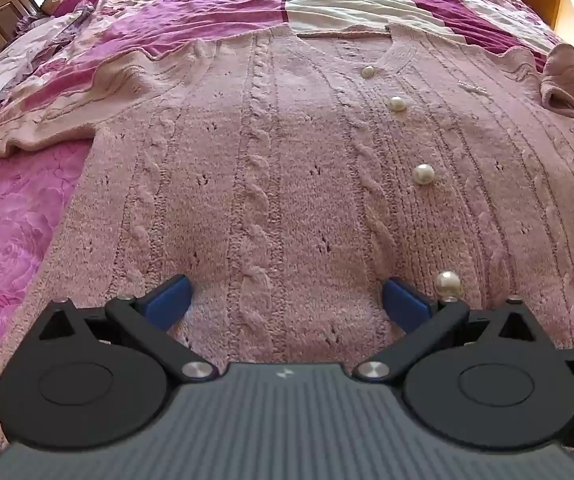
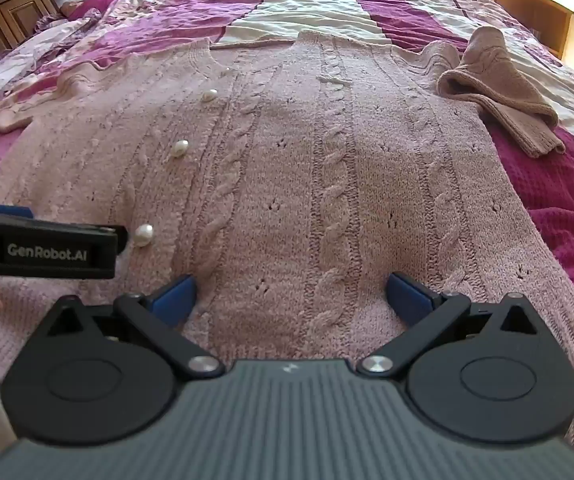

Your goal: Fold small clothes

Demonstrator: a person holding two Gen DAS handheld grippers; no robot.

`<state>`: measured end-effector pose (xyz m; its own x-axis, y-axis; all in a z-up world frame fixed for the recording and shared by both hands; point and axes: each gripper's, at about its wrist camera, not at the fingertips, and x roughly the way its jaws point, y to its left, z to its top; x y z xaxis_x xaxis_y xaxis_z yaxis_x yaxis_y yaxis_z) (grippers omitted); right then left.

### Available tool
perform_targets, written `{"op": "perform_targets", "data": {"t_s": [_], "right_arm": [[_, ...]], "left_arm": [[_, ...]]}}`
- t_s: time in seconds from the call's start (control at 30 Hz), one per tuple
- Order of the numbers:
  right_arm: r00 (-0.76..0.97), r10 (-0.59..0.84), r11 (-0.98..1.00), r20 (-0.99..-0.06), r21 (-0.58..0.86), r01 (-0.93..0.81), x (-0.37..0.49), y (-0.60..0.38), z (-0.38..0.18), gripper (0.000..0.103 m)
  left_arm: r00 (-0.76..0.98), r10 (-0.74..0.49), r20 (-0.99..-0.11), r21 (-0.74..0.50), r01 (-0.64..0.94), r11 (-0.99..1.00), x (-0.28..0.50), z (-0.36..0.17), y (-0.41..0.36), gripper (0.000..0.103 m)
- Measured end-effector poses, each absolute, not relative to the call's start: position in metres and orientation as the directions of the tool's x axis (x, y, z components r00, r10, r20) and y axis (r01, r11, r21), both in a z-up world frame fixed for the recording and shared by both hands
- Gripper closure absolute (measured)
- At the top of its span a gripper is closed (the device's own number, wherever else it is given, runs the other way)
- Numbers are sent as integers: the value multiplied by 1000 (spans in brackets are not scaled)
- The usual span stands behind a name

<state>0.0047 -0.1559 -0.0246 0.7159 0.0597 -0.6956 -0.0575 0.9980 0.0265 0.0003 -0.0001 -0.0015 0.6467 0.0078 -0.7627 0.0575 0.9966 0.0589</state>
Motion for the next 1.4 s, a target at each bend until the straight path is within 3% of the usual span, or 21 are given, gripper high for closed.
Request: {"op": "perform_targets", "data": {"t_s": [1.4], "right_arm": [[719, 56, 998, -693, 21, -57, -1, -162, -25, 0]], "left_arm": [[649, 9, -760, 60, 56, 997, -1, 0, -1, 0]]}}
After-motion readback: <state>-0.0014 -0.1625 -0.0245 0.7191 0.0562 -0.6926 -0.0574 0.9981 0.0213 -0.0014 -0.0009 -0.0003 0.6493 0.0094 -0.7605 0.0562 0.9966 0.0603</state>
